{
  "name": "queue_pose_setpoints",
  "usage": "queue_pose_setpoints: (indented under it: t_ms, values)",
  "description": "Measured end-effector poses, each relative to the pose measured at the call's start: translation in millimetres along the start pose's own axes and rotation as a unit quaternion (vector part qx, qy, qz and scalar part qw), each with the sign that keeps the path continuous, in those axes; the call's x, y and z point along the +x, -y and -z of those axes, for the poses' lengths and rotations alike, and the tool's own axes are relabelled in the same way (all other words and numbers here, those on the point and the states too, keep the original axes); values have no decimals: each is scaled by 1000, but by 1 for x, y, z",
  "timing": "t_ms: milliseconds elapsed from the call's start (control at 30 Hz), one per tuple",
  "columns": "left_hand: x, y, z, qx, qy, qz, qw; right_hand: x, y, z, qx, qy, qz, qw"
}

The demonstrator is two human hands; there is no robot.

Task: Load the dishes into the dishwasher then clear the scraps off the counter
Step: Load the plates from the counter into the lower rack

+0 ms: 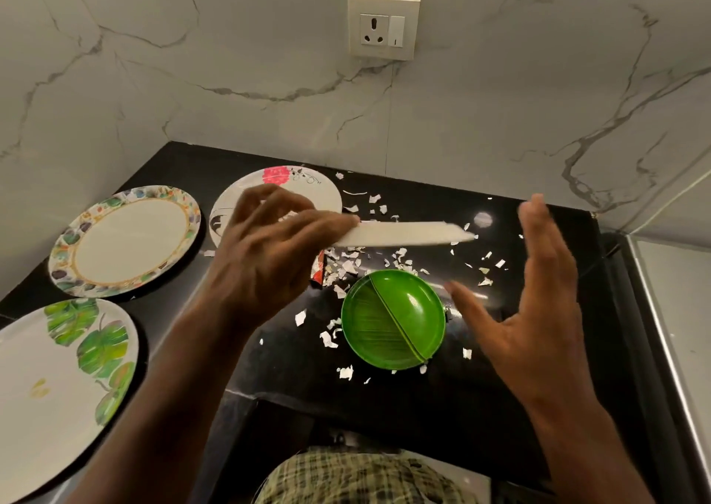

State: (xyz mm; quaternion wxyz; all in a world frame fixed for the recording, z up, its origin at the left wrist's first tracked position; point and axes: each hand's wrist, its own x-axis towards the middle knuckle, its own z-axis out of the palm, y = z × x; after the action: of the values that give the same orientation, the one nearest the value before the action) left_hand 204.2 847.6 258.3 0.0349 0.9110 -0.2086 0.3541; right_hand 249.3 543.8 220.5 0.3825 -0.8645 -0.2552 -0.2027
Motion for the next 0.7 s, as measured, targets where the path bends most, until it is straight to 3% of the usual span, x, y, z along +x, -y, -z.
queue_pose_setpoints:
  t_ms: [133, 300, 367, 533, 600, 700]
  values:
    - [18, -31, -2, -6, 27, -83, 996, 3, 2, -3, -9, 47, 85, 995]
    - [31, -50, -10, -79, -19, -75, 994, -18, -7, 1, 81, 1, 41, 996]
    - [35, -49, -14, -129, -39, -22, 991, -29, -9, 9, 112, -42, -9, 993]
    - [20, -45, -29, -187, -58, 201, 960, -49, -9, 42, 137, -184, -139, 963]
    - [7, -48, -38, -210, -25, 238, 948, -54, -11, 56, 103, -206, -155, 961]
    - [-12, -64, -63, -254, 86, 225, 936, -65, -16, 72, 14, -225, -184, 957]
